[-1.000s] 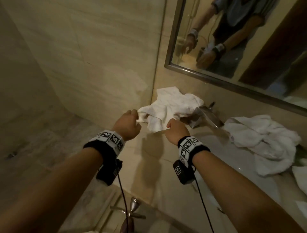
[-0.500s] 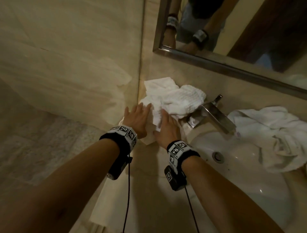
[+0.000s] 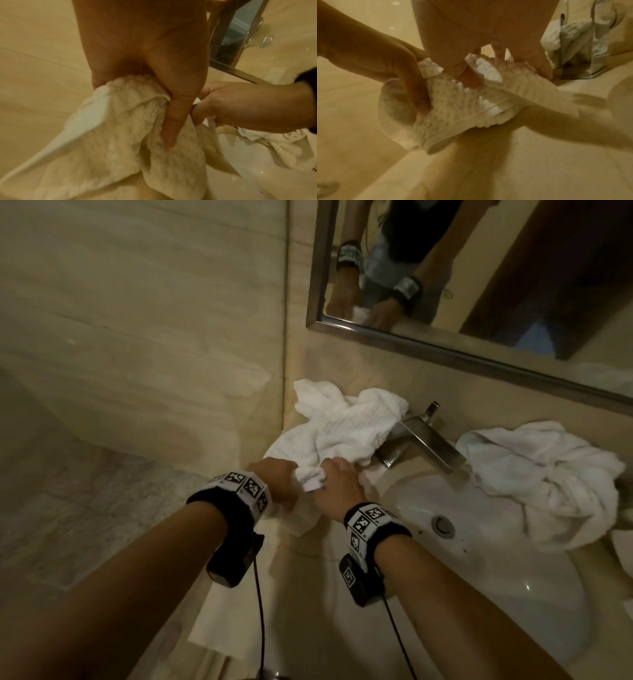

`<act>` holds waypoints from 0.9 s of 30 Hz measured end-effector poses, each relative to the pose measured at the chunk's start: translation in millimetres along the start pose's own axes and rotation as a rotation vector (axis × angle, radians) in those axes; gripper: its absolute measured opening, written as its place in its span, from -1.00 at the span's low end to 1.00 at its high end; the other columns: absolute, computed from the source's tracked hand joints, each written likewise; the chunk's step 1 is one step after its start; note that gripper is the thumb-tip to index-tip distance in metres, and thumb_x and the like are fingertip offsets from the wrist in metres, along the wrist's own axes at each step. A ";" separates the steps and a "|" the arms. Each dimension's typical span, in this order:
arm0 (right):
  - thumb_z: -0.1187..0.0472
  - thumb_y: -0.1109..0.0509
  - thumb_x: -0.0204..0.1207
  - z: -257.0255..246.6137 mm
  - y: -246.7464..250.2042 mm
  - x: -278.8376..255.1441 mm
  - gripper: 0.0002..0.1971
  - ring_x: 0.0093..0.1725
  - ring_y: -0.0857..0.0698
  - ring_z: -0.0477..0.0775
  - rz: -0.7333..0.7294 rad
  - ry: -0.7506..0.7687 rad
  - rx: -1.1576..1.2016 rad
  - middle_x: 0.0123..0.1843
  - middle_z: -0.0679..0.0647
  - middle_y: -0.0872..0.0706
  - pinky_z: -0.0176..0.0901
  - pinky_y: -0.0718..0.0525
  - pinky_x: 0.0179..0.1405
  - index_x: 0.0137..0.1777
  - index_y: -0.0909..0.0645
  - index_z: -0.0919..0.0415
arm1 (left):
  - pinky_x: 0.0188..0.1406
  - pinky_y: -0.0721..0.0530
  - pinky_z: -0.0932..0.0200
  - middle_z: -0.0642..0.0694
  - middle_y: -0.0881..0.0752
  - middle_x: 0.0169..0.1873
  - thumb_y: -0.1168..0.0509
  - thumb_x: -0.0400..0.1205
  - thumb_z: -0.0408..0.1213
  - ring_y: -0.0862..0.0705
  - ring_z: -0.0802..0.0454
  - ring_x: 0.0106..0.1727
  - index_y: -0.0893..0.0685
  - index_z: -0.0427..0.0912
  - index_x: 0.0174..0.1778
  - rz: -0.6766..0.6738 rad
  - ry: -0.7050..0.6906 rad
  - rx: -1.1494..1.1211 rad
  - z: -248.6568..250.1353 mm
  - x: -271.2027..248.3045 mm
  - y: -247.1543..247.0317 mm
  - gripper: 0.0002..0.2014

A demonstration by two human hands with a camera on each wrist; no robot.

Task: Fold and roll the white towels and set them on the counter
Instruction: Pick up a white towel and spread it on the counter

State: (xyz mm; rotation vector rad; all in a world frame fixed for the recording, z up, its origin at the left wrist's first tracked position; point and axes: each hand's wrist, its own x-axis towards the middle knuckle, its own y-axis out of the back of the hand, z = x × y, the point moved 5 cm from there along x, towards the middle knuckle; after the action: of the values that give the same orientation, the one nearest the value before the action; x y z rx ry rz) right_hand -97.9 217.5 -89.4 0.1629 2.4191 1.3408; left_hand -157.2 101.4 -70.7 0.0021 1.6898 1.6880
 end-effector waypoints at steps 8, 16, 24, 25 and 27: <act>0.19 -0.38 0.41 -13.7 19.3 -64.4 -0.63 0.14 -0.62 0.19 -0.094 -0.002 0.235 0.14 0.12 -0.62 0.02 -0.65 0.10 0.19 -0.39 0.10 | -0.16 -0.65 0.23 -0.14 -0.73 -0.06 -0.53 0.20 -0.33 -0.70 -0.08 0.00 -0.69 -0.20 0.11 -0.088 0.024 -0.421 -1.5 -88.5 14.6 -0.49; 0.23 -0.56 0.29 0.5 -13.9 -127.8 0.07 0.70 0.16 0.09 -0.362 0.195 -0.222 0.72 -0.10 0.16 0.17 -0.10 0.65 0.67 0.04 -0.25 | -0.74 -0.41 0.47 -0.13 -0.64 -0.53 -0.04 0.56 -0.65 -0.53 0.19 -0.63 -0.66 -0.55 -0.04 -0.095 -0.015 -0.603 4.3 -186.9 -22.3 -0.73; 0.43 -0.12 0.70 -56.8 -28.4 -200.7 -0.57 0.36 -0.55 0.24 -0.562 0.201 0.179 0.59 0.35 -0.34 -0.16 -0.56 0.25 0.56 -0.28 0.45 | -0.70 -0.36 0.43 -0.03 -0.53 -0.73 -0.05 -0.08 -0.55 -0.45 0.10 -0.71 -0.55 -0.35 -0.48 0.428 -0.084 -1.064 -1.0 -263.3 32.9 -0.69; 0.37 -0.11 0.72 -60.8 -28.4 -212.4 -0.62 0.18 -0.61 0.19 -0.622 0.087 0.450 0.53 0.33 -0.43 -0.20 -0.62 0.05 0.50 -0.38 0.45 | -0.70 -0.36 0.43 -0.07 -0.51 -0.71 -0.05 -0.07 -0.56 -0.44 0.08 -0.71 -0.54 -0.37 -0.47 0.507 -0.078 -1.118 -4.4 -269.3 41.6 -0.70; 0.00 -0.18 0.69 -69.6 -35.0 -231.9 -0.61 0.01 -0.64 0.16 -0.742 -0.178 0.929 0.30 0.30 -0.66 -0.11 -0.61 -0.08 0.18 -0.70 0.27 | -0.73 -0.36 0.40 -0.15 -0.49 -0.63 -0.07 0.03 -0.58 -0.42 0.07 -0.72 -0.54 -0.41 -0.40 0.643 -0.072 -1.255 -11.2 -276.3 56.6 -0.73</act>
State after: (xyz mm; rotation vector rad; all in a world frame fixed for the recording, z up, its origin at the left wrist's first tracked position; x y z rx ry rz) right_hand 93.5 79.5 -24.6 -0.3385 2.3675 -0.1340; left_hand 11.7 -34.4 110.1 0.0137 0.3207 2.9075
